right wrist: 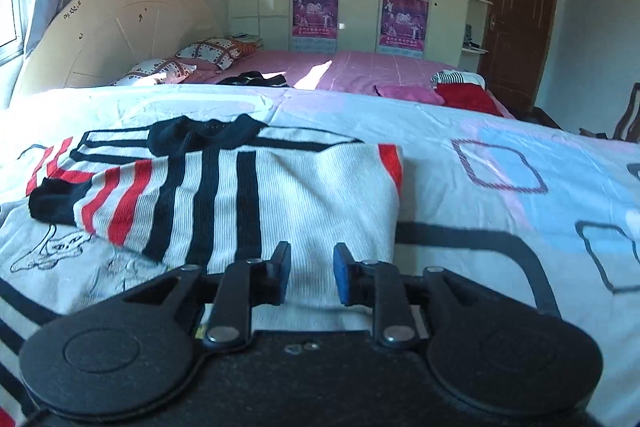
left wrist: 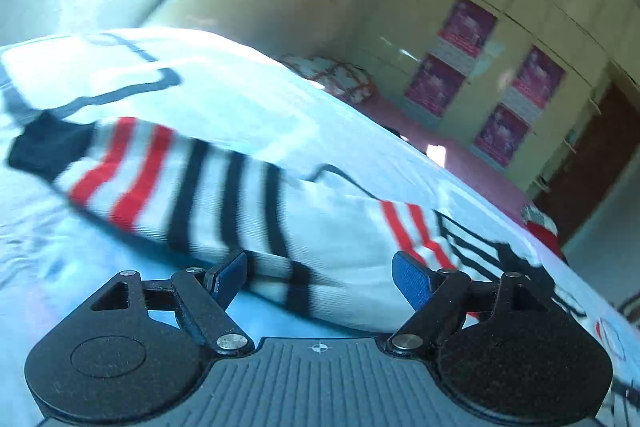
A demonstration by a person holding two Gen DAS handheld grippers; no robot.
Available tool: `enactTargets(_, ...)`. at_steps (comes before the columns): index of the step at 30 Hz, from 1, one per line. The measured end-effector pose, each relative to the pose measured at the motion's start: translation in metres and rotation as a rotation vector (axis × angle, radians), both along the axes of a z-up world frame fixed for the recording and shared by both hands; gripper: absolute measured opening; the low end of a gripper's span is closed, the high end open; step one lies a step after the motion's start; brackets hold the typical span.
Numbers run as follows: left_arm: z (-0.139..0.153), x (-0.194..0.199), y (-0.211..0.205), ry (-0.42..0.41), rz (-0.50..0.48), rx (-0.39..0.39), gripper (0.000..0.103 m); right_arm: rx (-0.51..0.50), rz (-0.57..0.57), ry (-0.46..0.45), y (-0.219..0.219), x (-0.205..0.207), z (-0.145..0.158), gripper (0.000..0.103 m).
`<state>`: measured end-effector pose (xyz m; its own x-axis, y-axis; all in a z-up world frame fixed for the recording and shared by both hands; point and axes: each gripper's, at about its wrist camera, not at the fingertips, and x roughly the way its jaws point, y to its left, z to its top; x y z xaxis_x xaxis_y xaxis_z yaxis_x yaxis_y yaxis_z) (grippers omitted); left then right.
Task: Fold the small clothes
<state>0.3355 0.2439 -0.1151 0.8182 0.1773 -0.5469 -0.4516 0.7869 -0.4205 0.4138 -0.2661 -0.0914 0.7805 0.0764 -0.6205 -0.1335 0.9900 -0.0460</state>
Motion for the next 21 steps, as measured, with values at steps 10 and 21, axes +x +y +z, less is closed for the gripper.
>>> enactTargets(10, -0.063, -0.056, 0.157, -0.122, 0.335, -0.392, 0.054, -0.018, -0.055, -0.040, 0.044, -0.028, 0.029, 0.027)
enactTargets(21, -0.087, -0.004, 0.199, -0.167, 0.311, -0.382, 0.005, 0.061, -0.169, -0.054, 0.056, -0.015, 0.045, 0.028)
